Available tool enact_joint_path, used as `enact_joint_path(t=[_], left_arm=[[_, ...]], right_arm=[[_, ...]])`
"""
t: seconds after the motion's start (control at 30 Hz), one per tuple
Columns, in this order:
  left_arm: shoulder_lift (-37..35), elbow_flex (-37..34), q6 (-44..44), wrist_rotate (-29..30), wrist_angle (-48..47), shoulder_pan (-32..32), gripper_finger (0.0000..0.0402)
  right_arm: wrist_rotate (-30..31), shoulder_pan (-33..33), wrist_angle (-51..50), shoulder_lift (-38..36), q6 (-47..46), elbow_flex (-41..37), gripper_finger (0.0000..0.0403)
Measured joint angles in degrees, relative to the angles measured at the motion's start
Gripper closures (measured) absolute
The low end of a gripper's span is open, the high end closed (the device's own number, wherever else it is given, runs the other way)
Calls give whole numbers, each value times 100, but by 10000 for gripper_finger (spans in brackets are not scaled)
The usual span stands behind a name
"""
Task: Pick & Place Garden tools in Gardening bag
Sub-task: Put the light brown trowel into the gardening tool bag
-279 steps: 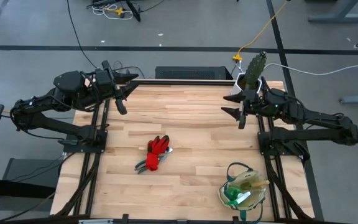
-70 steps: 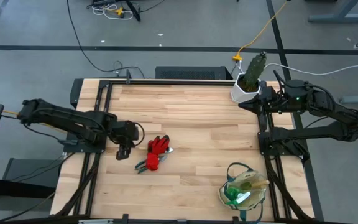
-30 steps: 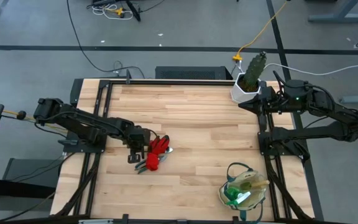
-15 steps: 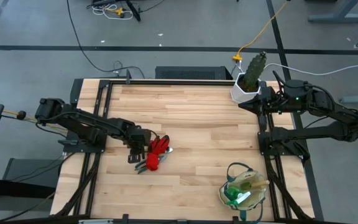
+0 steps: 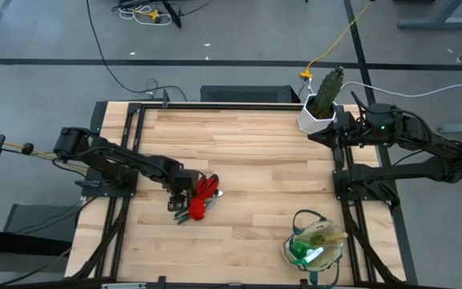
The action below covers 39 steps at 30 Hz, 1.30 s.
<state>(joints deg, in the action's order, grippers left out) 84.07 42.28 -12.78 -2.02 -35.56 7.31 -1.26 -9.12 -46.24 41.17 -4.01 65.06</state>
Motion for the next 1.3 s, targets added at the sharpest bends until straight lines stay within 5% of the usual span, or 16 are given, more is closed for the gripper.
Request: enact_joint_path(t=[1.3], left_arm=[[394, 133, 144, 234, 106, -13, 224]], right_arm=[[81, 0, -15, 0, -4, 0, 403]])
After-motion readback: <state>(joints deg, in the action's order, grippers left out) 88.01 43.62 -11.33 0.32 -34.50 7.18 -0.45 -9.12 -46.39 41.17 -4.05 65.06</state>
